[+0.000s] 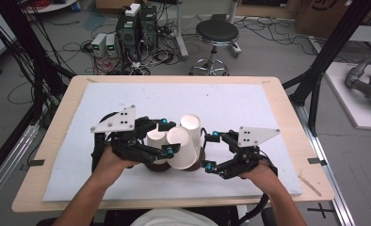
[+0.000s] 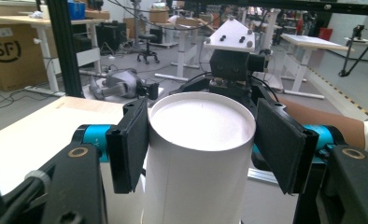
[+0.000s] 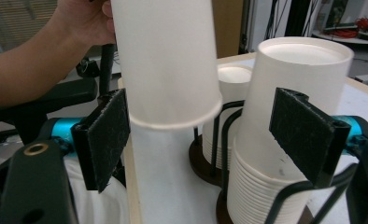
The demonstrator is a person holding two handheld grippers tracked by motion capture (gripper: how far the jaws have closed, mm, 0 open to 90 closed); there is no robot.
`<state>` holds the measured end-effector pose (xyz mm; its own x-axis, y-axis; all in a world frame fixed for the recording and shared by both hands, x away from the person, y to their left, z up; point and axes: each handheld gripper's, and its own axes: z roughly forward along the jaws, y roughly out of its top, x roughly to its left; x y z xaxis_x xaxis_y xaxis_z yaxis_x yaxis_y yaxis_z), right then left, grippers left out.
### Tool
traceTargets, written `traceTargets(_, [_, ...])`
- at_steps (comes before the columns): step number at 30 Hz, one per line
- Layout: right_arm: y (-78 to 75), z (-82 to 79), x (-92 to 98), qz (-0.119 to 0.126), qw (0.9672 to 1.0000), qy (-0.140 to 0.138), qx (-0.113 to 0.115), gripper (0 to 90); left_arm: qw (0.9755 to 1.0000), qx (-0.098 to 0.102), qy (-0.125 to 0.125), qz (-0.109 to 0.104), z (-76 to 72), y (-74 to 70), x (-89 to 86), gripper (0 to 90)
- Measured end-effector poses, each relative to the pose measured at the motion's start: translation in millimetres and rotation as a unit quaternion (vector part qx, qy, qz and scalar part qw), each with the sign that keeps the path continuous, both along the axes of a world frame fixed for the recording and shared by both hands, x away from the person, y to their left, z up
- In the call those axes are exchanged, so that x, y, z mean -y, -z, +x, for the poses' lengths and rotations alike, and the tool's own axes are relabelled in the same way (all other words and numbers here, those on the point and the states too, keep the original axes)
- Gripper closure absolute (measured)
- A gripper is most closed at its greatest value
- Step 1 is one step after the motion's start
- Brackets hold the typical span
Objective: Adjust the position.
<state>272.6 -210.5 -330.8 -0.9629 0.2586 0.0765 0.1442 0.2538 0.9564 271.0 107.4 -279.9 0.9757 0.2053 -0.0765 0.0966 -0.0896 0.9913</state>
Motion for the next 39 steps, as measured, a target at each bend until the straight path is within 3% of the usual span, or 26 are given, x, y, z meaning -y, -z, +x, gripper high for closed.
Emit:
traceTargets(14, [5.2, 1.1, -18.3, 0.003, 0.9995, -0.027, -0.014, 20.9, 0.9997, -0.005, 0.022, 0.008, 3.4, 8.4, 18.8, 36.7])
traceTargets(21, [8.3, 2.1, -24.7, -0.005, 0.9990, -0.044, -0.005, 21.4, 0.9994, -0.012, 0.033, 0.004, 3.3, 11.9, 23.3, 36.7])
traceTargets(28, [8.4, 4.8, -24.9, -0.012, 0.9980, -0.062, 0.001, 32.9, 0.9995, -0.004, 0.030, 0.011, 3.8, 14.0, 24.0, 36.6])
traceTargets(31, [8.6, 6.6, -23.7, -0.017, 0.9975, -0.068, 0.001, 34.5, 0.9995, 0.011, 0.025, 0.014, 2.9, 14.7, 24.7, 36.2])
traceTargets(32, [8.3, 8.3, -22.4, -0.021, 0.9972, -0.072, 0.003, 35.1, 0.9997, 0.008, 0.016, 0.017, 3.8, 14.9, 24.6, 26.3])
traceTargets(33, [7.5, 8.8, -22.1, -0.024, 0.9969, -0.075, 0.005, 35.2, 0.9997, 0.005, 0.017, 0.016, 4.5, 15.3, 24.6, 22.8])
traceTargets(39, [3.2, 9.2, -25.8, -0.057, 0.9932, -0.101, 0.005, 34.7, 0.9984, 0.002, 0.047, 0.030, 4.3, 18.4, 29.7, 22.8])
